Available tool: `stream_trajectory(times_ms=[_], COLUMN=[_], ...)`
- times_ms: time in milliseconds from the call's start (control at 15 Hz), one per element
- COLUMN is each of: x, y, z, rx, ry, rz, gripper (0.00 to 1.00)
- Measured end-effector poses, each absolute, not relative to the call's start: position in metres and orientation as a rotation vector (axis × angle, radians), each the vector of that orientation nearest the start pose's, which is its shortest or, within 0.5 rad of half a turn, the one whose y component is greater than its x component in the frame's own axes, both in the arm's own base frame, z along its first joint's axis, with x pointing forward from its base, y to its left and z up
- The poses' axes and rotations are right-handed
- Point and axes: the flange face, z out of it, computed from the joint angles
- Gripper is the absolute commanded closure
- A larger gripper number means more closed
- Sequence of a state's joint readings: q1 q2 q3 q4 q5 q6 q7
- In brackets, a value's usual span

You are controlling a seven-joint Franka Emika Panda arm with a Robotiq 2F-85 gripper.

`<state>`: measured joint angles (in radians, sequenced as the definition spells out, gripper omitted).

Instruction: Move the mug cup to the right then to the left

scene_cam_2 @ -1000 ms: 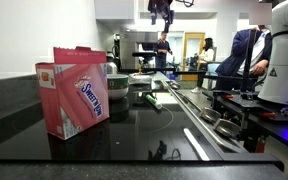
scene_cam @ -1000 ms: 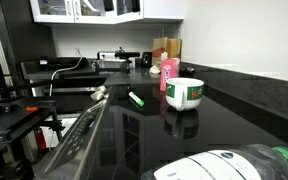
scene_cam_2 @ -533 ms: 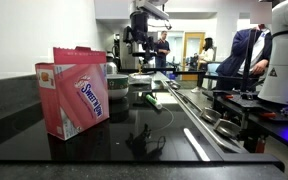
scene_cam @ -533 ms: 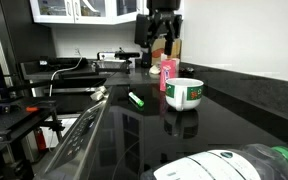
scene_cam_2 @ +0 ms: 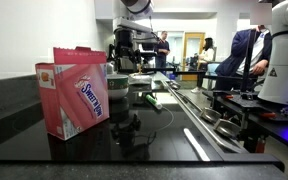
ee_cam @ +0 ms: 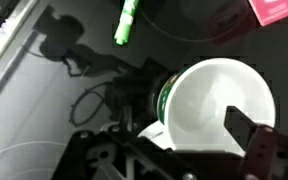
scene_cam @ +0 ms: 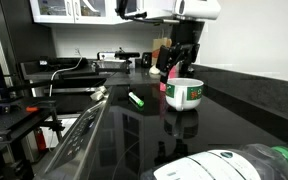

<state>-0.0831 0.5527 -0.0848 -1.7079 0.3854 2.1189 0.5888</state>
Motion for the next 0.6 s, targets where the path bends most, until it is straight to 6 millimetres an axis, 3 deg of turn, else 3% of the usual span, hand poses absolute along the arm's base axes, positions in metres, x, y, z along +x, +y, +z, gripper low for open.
stream_trajectory(times_ms=[200,267,333,600], x=[0.661,0.663,0.664,0.669], y=[-0.077,-0.076,-0.077,-0.083], z=[0.249,0.246,0.242,0.235], rx=[-2.557,-2.553,-2.549,-2.547], ry=[1.374,1.384,1.395,1.411], rz=[0.359,0.387,0.412,0.449], gripper=[0.05,0.26,0.28,0.59])
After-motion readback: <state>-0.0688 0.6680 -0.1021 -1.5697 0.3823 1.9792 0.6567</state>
